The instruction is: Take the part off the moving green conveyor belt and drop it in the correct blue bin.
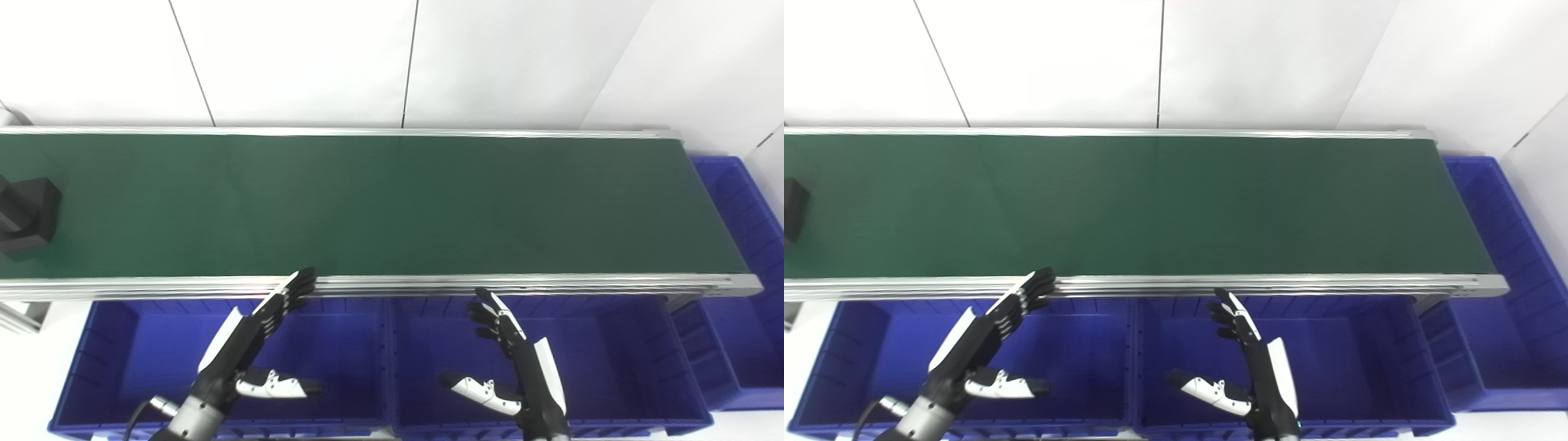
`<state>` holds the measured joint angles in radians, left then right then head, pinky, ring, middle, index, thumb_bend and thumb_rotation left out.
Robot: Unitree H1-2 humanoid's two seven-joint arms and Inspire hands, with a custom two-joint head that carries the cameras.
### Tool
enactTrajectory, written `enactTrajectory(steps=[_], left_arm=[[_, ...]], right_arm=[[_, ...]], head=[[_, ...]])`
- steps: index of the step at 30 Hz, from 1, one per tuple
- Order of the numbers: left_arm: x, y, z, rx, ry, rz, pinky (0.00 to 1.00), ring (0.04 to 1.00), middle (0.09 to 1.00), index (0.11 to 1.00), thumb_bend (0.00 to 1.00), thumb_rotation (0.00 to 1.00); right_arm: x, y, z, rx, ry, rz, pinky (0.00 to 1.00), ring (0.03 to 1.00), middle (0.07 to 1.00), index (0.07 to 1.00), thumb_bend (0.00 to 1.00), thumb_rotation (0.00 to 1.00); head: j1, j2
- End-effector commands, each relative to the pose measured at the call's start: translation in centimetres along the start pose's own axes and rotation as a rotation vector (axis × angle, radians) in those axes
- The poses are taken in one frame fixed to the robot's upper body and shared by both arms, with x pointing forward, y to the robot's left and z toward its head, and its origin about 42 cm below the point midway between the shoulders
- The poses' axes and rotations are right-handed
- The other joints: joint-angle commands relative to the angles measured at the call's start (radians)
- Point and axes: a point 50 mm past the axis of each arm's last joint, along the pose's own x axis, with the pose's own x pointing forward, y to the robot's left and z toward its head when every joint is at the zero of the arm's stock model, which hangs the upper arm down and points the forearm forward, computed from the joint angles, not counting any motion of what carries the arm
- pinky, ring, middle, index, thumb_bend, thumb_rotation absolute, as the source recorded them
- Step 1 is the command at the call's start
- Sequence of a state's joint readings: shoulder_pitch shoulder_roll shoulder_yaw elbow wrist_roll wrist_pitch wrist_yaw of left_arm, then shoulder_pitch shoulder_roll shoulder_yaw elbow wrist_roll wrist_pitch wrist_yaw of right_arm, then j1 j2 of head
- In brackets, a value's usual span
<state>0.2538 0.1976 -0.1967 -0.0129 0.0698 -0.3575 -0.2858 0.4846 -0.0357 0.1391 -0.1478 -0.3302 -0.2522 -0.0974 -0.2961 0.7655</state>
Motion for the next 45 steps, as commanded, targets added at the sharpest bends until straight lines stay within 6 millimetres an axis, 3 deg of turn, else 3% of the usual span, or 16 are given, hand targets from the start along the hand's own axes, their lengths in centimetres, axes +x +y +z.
enactTrajectory(steps=[1,8,11,14,26,34,39,42,44,45], left_arm=[[0.1,-0.8,1.2,0.018,-0.027,0.029,0.91,0.937,0.953,0.954,0.93,0.42],[-0.9,-5.1,2.4,-0.073,-0.022,0.184,0.96,0.954,0.964,0.969,0.93,0.45],[-1.3,-7.5,2.6,-0.102,-0.031,0.215,0.93,0.953,0.976,0.99,0.88,0.46],[-1.4,-8.4,2.5,-0.096,-0.029,0.226,0.92,0.957,0.974,0.987,0.89,0.45],[-1.6,-7.7,1.5,-0.1,-0.02,0.309,0.9,0.937,0.964,0.97,0.86,0.52],[-1.4,-7.5,1.3,-0.126,-0.029,0.328,0.93,0.952,0.966,0.954,0.87,0.46],[-1.5,-6.1,1.4,-0.141,0.016,0.292,0.95,0.996,0.997,0.961,0.91,0.47],[-1.4,-5.9,1.3,-0.144,0.013,0.273,0.97,0.984,0.976,0.935,0.9,0.42],[-1.3,-6.1,1.2,-0.123,0.017,0.254,0.97,0.983,0.969,0.933,0.9,0.41],[-1.2,-6.3,1.1,-0.115,0.02,0.249,0.97,0.983,0.966,0.932,0.9,0.41]], right_arm=[[-0.2,-0.6,0.9,-0.001,-0.069,-0.019,0.75,0.811,0.838,0.908,0.9,0.5],[-0.5,-1.0,1.0,-0.013,-0.081,-0.016,0.75,0.822,0.838,0.91,0.9,0.51],[-0.3,-1.0,1.0,-0.014,-0.092,-0.014,0.76,0.814,0.83,0.908,0.91,0.52],[-0.2,-0.9,1.1,-0.015,-0.1,-0.011,0.76,0.811,0.829,0.907,0.91,0.53],[0.0,-0.8,0.9,-0.01,-0.1,0.005,0.76,0.813,0.834,0.913,0.9,0.53],[-0.1,-0.9,0.7,0.0,-0.109,-0.002,0.76,0.804,0.833,0.908,0.91,0.53],[-0.3,-1.0,0.6,-0.002,-0.1,0.0,0.76,0.811,0.833,0.912,0.9,0.52],[-0.3,-1.0,0.5,-0.001,-0.102,-0.001,0.76,0.812,0.835,0.911,0.89,0.51],[-0.2,-1.1,0.5,0.001,-0.1,-0.001,0.75,0.811,0.836,0.911,0.89,0.51],[-0.2,-1.3,0.3,0.001,-0.1,-0.002,0.74,0.811,0.836,0.911,0.9,0.51]], head=[[0.008,0.0],[0.042,0.003],[0.057,0.003],[0.06,0.002],[0.071,-0.027],[0.072,-0.034],[0.078,-0.037],[0.081,-0.041],[0.109,-0.051],[0.171,-0.072]])
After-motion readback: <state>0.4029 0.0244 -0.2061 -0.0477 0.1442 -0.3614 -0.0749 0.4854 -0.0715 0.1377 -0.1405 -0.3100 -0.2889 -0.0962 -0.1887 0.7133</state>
